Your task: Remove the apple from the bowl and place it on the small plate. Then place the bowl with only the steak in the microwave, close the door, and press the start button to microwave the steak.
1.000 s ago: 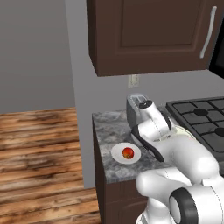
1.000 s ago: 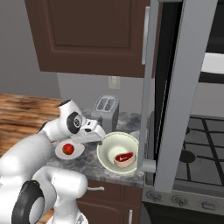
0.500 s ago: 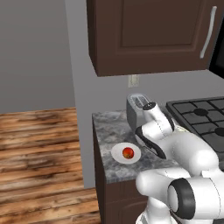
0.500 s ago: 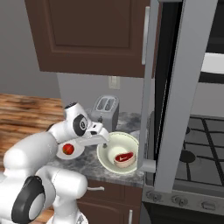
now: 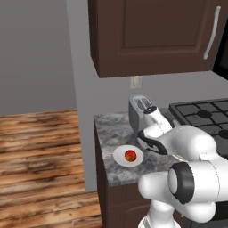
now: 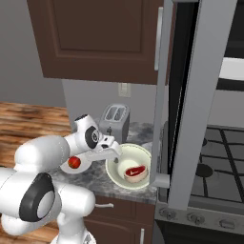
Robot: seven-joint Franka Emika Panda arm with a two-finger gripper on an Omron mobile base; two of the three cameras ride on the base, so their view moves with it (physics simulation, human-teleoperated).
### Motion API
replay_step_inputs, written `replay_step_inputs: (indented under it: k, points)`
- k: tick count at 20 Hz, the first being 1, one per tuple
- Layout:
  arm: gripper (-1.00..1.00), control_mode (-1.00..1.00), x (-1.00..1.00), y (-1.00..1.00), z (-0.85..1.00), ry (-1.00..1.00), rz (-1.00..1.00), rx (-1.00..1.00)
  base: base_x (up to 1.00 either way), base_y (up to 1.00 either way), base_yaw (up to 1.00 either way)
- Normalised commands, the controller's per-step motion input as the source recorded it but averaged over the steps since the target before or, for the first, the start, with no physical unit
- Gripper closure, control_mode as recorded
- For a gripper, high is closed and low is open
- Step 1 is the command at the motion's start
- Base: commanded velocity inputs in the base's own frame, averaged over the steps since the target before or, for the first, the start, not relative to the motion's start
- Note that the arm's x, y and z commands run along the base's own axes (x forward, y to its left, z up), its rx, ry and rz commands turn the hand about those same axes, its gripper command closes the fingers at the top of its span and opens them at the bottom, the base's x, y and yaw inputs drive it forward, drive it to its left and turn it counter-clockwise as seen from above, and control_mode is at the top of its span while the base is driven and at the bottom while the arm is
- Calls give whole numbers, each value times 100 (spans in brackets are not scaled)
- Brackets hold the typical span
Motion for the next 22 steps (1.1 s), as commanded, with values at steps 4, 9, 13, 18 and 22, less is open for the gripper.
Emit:
replay_step_inputs:
  k: [4, 9, 13, 18, 22]
  points:
    - [100, -100, 5, -3, -9, 7, 0, 0, 0, 0, 0]
    - [100, -100, 2, -4, -11, 9, 0, 0, 0, 0, 0]
    - [100, -100, 1, -8, -9, 6, 0, 0, 0, 0, 0]
    - [100, -100, 0, -5, 0, 6, 0, 0, 0, 0, 0]
    - [100, -100, -9, -1, 0, 1, 0, 0, 0, 0, 0]
